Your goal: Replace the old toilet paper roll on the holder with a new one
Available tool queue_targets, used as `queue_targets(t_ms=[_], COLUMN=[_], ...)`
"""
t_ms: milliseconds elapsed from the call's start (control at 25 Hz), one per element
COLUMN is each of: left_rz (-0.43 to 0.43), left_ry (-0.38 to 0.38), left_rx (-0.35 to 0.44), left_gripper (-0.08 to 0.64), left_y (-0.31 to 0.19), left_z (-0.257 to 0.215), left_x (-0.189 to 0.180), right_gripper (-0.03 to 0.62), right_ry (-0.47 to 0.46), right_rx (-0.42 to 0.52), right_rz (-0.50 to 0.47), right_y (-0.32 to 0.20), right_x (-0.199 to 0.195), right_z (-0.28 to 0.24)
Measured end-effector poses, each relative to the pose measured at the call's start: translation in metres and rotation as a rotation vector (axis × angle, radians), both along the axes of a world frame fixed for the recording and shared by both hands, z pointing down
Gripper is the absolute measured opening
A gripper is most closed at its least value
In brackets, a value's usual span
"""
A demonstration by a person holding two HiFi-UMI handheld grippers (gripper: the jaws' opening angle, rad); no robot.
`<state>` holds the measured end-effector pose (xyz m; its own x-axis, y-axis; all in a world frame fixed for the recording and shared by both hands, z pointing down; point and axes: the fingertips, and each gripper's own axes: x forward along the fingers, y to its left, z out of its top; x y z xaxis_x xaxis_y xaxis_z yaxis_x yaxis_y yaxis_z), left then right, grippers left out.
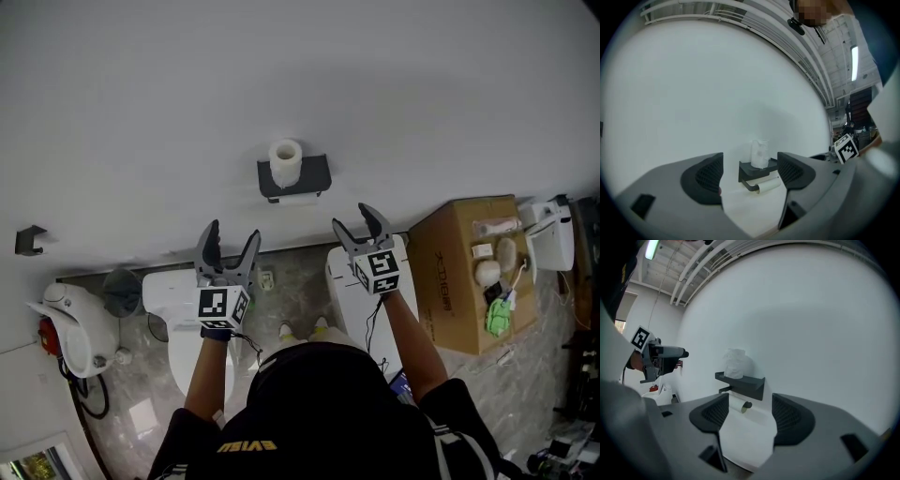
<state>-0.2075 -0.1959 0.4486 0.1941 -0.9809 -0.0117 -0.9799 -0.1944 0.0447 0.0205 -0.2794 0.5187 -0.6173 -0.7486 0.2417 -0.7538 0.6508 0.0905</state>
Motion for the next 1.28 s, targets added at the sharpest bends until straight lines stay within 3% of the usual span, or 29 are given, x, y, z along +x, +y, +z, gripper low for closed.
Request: queue_targets(t_ms=[680, 1280], left_rz=[0.04, 0.056], left_ry=[0.025, 0.01], left_rx=[0.073, 0.062], left_gripper=[0.37, 0.37], left_y=[-0.053, -0.059], left_z=[-0.028, -0.026], left_x=[0.025, 0.026], right_gripper=[0.239, 0.205], right_ry=[0.02, 0.021], right_rx=[-0.101, -0.157], right_rz=[-0.063, -0.094], right_y=[-0.034, -0.048], right_x=[-0.052, -0.077], right_z=[0.061, 0.085])
